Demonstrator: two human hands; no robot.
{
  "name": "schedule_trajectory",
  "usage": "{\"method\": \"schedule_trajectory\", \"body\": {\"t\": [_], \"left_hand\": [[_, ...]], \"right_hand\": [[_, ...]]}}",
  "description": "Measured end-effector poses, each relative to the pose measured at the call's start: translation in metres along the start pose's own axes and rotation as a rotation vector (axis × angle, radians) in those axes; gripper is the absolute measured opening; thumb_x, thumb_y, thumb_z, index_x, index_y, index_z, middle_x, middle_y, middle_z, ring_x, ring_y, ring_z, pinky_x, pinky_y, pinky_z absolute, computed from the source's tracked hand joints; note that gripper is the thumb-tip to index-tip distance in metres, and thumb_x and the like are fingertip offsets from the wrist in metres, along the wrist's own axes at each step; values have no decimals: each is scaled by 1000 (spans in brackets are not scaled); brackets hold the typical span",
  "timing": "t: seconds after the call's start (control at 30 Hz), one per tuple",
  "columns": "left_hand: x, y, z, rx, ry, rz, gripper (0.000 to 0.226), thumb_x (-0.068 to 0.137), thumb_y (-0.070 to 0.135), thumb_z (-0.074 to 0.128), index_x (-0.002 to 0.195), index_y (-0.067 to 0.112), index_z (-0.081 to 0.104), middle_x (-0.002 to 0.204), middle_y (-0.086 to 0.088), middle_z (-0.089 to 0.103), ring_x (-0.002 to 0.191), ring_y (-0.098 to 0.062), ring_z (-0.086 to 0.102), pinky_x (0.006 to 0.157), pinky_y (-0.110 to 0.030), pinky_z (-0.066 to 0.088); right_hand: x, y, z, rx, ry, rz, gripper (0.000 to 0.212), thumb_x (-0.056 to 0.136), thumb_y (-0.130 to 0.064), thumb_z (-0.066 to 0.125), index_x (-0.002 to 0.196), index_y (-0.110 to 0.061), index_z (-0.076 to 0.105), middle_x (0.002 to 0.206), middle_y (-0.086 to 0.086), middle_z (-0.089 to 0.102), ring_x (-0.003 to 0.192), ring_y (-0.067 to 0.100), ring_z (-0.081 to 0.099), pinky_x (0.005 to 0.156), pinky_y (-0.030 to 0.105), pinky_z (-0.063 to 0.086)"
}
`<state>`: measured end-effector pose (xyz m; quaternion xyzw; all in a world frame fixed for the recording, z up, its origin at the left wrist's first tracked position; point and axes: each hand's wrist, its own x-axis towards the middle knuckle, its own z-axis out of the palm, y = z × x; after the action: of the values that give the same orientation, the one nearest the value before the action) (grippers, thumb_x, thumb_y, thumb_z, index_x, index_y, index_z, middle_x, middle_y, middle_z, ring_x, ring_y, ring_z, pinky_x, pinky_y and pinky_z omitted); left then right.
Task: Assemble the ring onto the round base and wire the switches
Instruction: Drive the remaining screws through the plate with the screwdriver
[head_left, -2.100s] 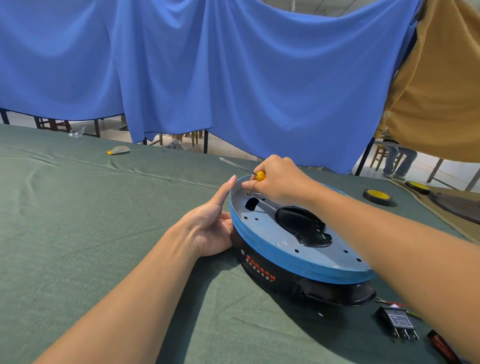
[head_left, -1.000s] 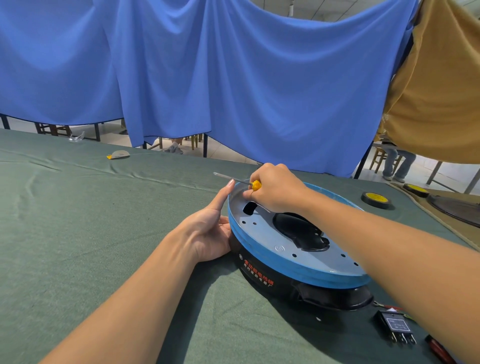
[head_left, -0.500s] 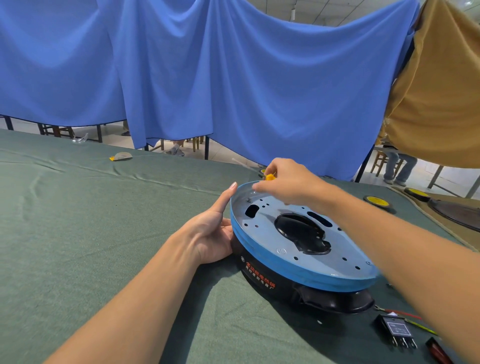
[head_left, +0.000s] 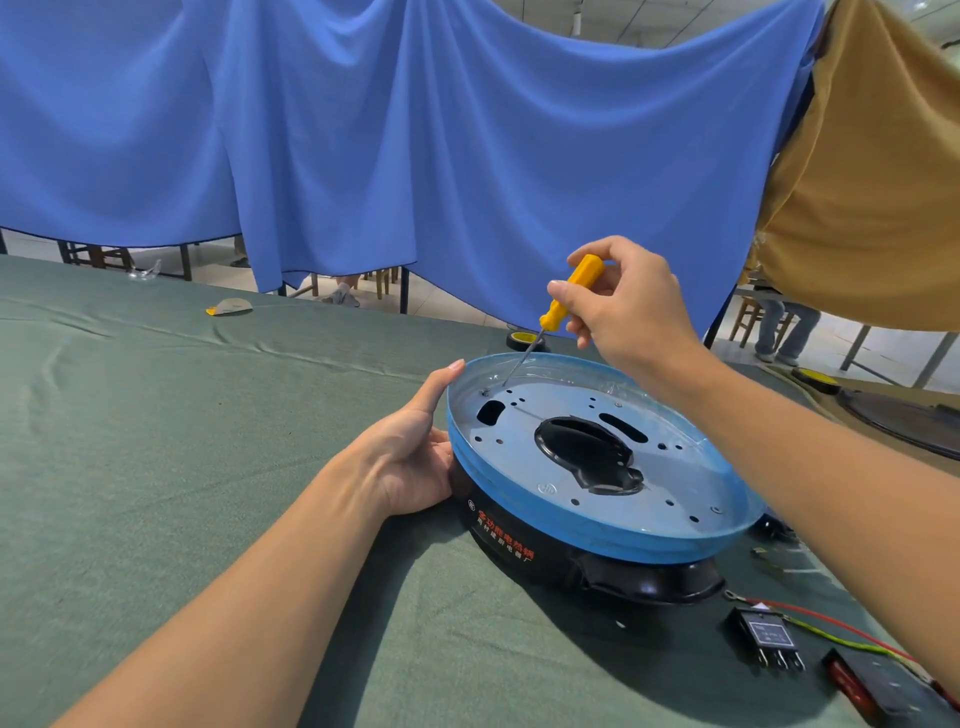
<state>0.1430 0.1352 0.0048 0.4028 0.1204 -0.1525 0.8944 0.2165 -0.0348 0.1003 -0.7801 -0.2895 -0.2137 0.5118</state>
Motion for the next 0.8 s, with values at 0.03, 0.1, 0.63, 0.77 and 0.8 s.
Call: {"method": "schedule_trajectory", "body": {"t": [0.03,0.1,0.63,0.77,0.8], "left_hand": [[0,0,0,-6,-2,1,89,58,48,82,129,0,57,124,-20,65,119,-33,61,97,-45,51],[0,0,-1,-21,-6,3,90,62,48,81,133,0,54,126,-20,64,122,-33,59,102,-45,47],[-1,0,0,-9,2,3,90,66,48,78,135,-2,48,126,-21,64,122,-33,59,105,-46,45],[-1,-1,0,-6,1,7,89,66,48,78,135,-1,50,127,-21,63,123,-33,59,106,-45,44],[0,-1,0,-4,0,9,88,67,48,78,135,-1,51,129,-21,63,124,-33,58,107,-45,43]], "right_hand": [[0,0,3,-10,8,-12,20,87,-17,70,102,-14,58,84,14,67,55,17,62,48,24,50],[0,-2,10,-40,4,-44,19,89,-19,68,104,-15,57,86,15,67,62,20,64,50,26,53],[3,2,19,-107,-29,-56,21,92,-19,64,111,-14,58,91,16,65,81,30,66,63,40,59],[3,0,18,-122,-46,-71,26,92,-19,64,117,-13,59,88,16,65,77,28,65,60,37,59],[4,0,18,-127,-51,-76,27,92,-18,65,117,-13,59,88,16,65,76,28,65,58,34,59]]}}
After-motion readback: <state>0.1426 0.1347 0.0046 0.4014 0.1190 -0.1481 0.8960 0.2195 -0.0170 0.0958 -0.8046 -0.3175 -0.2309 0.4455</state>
